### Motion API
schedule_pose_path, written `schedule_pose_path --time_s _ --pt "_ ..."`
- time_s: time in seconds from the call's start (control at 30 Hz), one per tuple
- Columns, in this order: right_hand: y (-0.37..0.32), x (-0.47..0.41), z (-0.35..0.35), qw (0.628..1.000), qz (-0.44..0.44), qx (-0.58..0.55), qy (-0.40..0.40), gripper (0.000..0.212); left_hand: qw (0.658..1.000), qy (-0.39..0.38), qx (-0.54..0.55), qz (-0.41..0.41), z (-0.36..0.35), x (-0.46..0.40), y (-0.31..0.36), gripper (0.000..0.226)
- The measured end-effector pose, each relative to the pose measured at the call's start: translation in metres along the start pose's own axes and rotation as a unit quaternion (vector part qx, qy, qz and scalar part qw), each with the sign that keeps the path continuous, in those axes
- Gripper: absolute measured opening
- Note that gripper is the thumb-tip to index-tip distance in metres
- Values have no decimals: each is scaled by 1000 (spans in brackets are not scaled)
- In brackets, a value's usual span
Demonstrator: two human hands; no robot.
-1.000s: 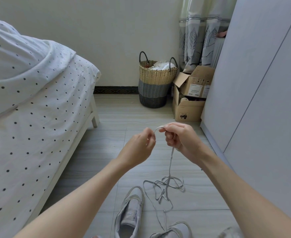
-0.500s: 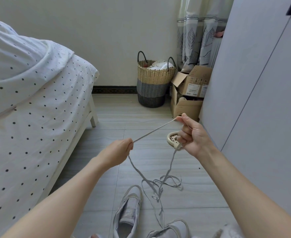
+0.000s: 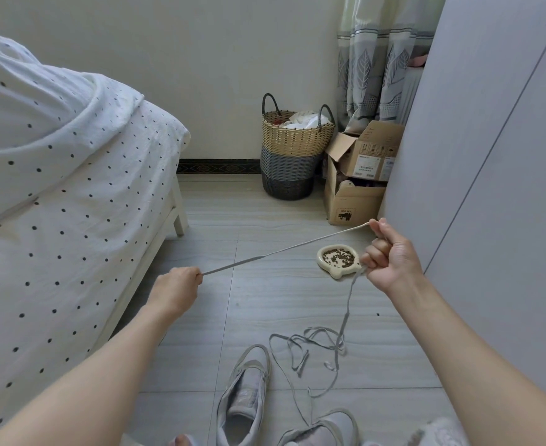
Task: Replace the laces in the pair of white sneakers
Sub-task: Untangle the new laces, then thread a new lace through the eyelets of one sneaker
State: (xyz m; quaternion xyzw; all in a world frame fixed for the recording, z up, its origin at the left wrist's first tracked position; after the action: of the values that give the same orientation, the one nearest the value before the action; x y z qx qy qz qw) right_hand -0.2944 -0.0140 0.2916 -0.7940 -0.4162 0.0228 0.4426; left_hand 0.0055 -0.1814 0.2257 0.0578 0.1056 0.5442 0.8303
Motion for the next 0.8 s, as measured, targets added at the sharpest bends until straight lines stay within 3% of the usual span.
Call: schedule_pose_path --time_s 0.17,0.43,0.5,0.63,0.8 --pt "0 -2 5 999 -4 39 -15 21 998 -33 22 50 -15 -3 -31 20" --pt "-8 -7 12 998 -22 44 -42 18 995 -8 37 97 -12 -8 -20 28" --pt "0 -11 16 995 -23 86 -42 18 993 -33 48 104 -9 -13 -4 26" --pt "32 -10 11 968 -55 239 -55 21 975 -87 192 68 0 -23 41 21" --pt "69 -10 -17 938 -117 314 -83 26 969 -112 219 28 -5 -30 59 21"
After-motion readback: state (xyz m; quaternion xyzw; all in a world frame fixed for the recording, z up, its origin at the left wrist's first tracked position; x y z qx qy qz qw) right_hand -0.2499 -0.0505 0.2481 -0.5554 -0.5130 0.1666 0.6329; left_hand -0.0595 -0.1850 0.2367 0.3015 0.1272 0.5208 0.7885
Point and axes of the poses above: each hand's wrist, its own x-axis away from the middle knuckle, its own z-axis out of the back of the hand, y = z × x, the point moved 3 cm from there along -x, towards the middle knuckle, and after that the axes turned 4 degrees about y, right-handed, at the moved point
